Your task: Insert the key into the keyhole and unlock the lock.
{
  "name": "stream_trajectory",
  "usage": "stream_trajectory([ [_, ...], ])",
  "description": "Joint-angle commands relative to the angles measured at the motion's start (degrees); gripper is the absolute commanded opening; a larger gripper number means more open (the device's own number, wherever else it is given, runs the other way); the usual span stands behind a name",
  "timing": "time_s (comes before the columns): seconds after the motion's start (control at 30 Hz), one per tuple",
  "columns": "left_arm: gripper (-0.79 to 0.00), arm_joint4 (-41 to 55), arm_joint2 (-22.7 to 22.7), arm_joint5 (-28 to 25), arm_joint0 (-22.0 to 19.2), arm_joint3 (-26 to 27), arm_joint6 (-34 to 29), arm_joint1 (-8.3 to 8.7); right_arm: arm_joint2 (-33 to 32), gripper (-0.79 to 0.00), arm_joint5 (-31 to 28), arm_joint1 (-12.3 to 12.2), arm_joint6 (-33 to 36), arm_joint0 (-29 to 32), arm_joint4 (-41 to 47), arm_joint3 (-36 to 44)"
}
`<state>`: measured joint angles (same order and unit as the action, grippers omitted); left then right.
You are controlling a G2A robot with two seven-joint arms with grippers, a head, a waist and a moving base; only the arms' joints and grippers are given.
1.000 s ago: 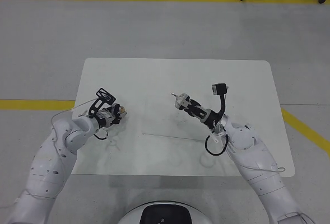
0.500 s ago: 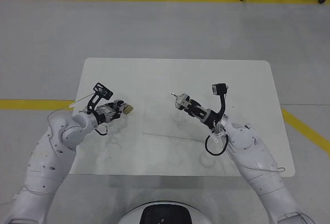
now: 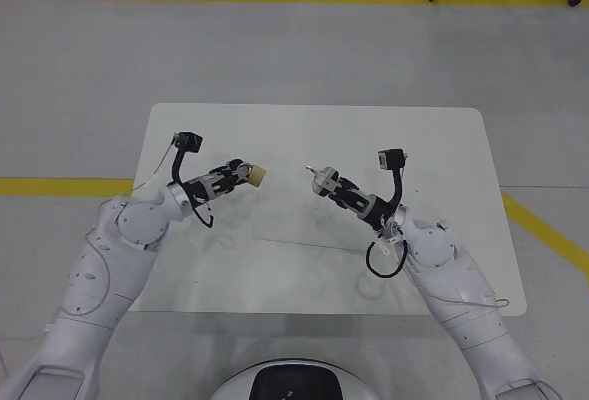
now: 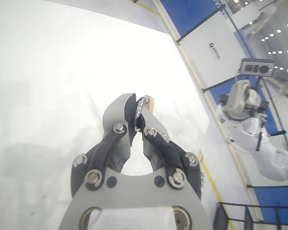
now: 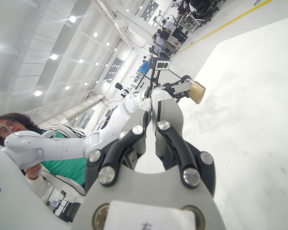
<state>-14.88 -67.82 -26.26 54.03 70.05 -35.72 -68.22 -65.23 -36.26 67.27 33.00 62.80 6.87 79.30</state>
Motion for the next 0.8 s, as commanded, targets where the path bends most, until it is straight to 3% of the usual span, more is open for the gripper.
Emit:
stream_trajectory([
  [0.0,-0.785,4.1,2.0,0.7,-1.7,-1.1,-3.1,-0.54,0.0,-0.785,0.0,0.0,0.0,0.0,0.0,0.0],
  [0.17,-0.785,8.3,5.4,2.9,-4.8,-2.9,-5.3,-1.73,0.0,-0.785,0.0,0.0,0.0,0.0,0.0,0.0],
  [0.33,-0.785,8.3,5.4,2.9,-4.8,-2.9,-5.3,-1.73,0.0,-0.785,0.0,0.0,0.0,0.0,0.0,0.0],
  [0.47,-0.785,9.4,5.0,3.2,-3.8,-1.1,-3.8,-1.73,-0.3,-0.785,-1.3,0.4,-3.9,0.5,4.1,-1.7],
  [0.6,-0.785,20.7,3.2,2.3,-2.3,0.4,-6.1,-1.81,-0.6,-0.785,-2.0,1.0,-8.3,-0.3,6.1,-5.8],
  [0.77,-0.785,33.7,1.7,0.5,-1.1,1.2,-11.3,-1.93,0.9,-0.785,0.2,1.7,-14.1,-1.0,-0.6,-6.5],
])
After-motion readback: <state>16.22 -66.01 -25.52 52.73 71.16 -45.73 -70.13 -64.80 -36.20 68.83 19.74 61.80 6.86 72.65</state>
